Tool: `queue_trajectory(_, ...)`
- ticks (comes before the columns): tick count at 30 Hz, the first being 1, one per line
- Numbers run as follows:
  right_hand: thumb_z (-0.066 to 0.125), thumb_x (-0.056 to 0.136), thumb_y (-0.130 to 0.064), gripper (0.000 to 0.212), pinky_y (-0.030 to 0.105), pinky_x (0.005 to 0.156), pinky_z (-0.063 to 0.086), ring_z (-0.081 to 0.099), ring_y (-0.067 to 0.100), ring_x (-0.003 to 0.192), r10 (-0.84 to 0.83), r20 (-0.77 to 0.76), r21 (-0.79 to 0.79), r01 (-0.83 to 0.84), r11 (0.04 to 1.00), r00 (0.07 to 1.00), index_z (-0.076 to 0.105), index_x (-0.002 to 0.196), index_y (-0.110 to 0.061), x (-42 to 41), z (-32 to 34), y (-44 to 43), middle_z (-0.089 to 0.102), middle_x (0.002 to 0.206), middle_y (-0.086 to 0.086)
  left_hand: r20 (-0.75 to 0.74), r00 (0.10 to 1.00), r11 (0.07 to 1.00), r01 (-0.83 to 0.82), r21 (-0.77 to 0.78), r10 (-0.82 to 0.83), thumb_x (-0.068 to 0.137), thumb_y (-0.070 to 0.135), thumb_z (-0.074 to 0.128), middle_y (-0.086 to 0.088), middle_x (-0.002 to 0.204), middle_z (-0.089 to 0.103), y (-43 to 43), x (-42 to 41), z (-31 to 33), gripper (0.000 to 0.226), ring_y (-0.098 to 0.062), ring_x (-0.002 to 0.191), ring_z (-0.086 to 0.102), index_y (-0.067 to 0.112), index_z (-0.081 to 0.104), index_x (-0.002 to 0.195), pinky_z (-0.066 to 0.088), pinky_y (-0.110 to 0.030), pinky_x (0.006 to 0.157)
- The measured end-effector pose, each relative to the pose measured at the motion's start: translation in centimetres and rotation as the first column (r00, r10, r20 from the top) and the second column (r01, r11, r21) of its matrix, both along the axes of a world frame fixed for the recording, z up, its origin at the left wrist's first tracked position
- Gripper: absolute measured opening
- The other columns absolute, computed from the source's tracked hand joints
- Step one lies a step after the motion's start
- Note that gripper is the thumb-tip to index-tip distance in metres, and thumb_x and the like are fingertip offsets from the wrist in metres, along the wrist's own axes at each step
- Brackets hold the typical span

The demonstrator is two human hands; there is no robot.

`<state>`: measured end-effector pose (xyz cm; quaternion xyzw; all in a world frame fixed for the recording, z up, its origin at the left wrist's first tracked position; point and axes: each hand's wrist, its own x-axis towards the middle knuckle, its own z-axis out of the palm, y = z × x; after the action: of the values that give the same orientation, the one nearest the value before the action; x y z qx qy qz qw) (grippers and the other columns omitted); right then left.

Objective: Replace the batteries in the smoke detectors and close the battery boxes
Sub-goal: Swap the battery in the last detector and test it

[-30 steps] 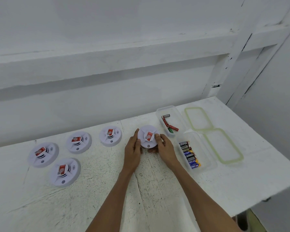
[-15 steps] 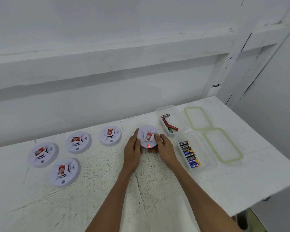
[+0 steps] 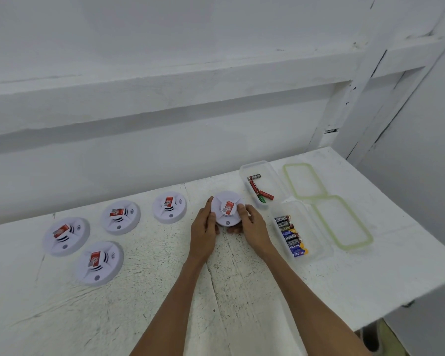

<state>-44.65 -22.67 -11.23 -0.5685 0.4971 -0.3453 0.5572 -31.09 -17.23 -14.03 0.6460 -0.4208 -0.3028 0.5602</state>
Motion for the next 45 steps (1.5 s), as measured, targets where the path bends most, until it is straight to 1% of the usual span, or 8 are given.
queue_trajectory(12, 0.044, 0.1, -0.053, 0.04, 0.05, 0.078, 0.06, 0.075, 0.026, 0.07, 0.004, -0.015, 0.0, -0.004, 1.0, 1.0, 0.062, 0.11, -0.019, 0.07, -0.11, -0.04, 0.076, 0.09, 0.004, 0.002, 1.0, 1.0, 0.006, -0.003, -0.006, 0.112, 0.015, 0.042, -0.011, 0.116, 0.07, 0.05, 0.0, 0.13, 0.043, -0.001, 0.066, 0.054, 0.019, 0.047, 0.154, 0.05, -0.018, 0.062)
queue_trajectory(16, 0.043, 0.101, -0.052, 0.04, 0.049, 0.078, 0.061, 0.075, 0.025, 0.07, 0.004, -0.021, -0.005, -0.004, 1.0, 1.0, 0.062, 0.11, -0.018, 0.05, -0.19, -0.03, 0.076, 0.089, 0.004, 0.006, 1.0, 1.0, 0.003, -0.001, -0.002, 0.112, 0.016, 0.042, -0.008, 0.114, 0.07, 0.05, 0.03, 0.17, 0.041, -0.002, 0.066, 0.054, 0.025, 0.048, 0.151, 0.05, -0.019, 0.063)
queue_trajectory(18, 0.043, 0.102, -0.05, 0.039, 0.048, 0.078, 0.061, 0.075, 0.024, 0.07, 0.0, -0.024, -0.007, 0.0, 1.0, 1.0, 0.063, 0.109, -0.018, 0.02, -0.05, 0.01, 0.076, 0.088, 0.004, 0.009, 1.0, 1.0, 0.003, 0.0, -0.003, 0.112, 0.016, 0.042, -0.009, 0.112, 0.07, 0.02, 0.04, 0.18, 0.041, -0.004, 0.066, 0.054, 0.028, 0.048, 0.15, 0.051, -0.021, 0.063)
queue_trajectory(22, 0.042, 0.103, -0.048, 0.038, 0.041, 0.075, 0.061, 0.075, 0.02, 0.067, -0.01, -0.041, -0.024, 0.009, 1.0, 0.999, 0.064, 0.106, -0.017, -0.03, 0.46, 0.23, 0.076, 0.088, 0.0, 0.008, 1.0, 1.0, 0.002, 0.012, -0.002, 0.112, 0.015, 0.041, -0.01, 0.11, 0.07, 0.06, 0.05, 0.16, 0.042, -0.003, 0.064, 0.053, 0.02, 0.049, 0.153, 0.05, -0.019, 0.062)
queue_trajectory(27, 0.042, 0.102, -0.048, 0.039, 0.038, 0.073, 0.06, 0.075, 0.02, 0.068, -0.017, -0.032, -0.019, 0.016, 1.0, 0.999, 0.064, 0.107, -0.016, 0.01, 0.42, 0.22, 0.076, 0.088, 0.001, 0.006, 1.0, 1.0, 0.003, 0.007, -0.003, 0.111, 0.015, 0.042, -0.009, 0.113, 0.07, 0.1, 0.06, 0.18, 0.042, -0.002, 0.065, 0.053, 0.022, 0.048, 0.153, 0.05, -0.019, 0.063)
queue_trajectory(33, 0.043, 0.101, -0.051, 0.039, 0.048, 0.078, 0.06, 0.075, 0.023, 0.068, -0.005, -0.038, -0.016, 0.005, 1.0, 0.999, 0.063, 0.106, -0.019, 0.05, 0.03, 0.07, 0.076, 0.088, 0.001, 0.005, 1.0, 1.0, 0.005, 0.009, -0.005, 0.112, 0.016, 0.041, -0.009, 0.116, 0.07, 0.11, 0.03, 0.21, 0.043, 0.0, 0.065, 0.054, 0.02, 0.046, 0.155, 0.05, -0.017, 0.062)
queue_trajectory(38, 0.042, 0.102, -0.05, 0.039, 0.047, 0.078, 0.061, 0.075, 0.023, 0.069, -0.007, -0.039, -0.015, 0.006, 1.0, 0.999, 0.063, 0.109, -0.018, 0.03, 0.15, 0.12, 0.076, 0.09, 0.003, -0.002, 1.0, 1.0, 0.002, 0.001, -0.002, 0.112, 0.015, 0.042, -0.011, 0.114, 0.07, 0.08, 0.01, 0.17, 0.043, 0.0, 0.064, 0.054, 0.022, 0.047, 0.154, 0.049, -0.017, 0.062)
queue_trajectory(45, 0.042, 0.102, -0.049, 0.039, 0.045, 0.077, 0.061, 0.075, 0.023, 0.068, -0.011, -0.035, -0.018, 0.01, 1.0, 0.999, 0.063, 0.109, -0.017, 0.03, 0.39, 0.28, 0.076, 0.088, 0.004, 0.002, 1.0, 1.0, 0.008, 0.004, -0.008, 0.112, 0.015, 0.041, -0.012, 0.12, 0.069, -0.02, 0.11, 0.0, 0.044, 0.001, 0.066, 0.056, 0.018, 0.046, 0.155, 0.049, -0.016, 0.062)
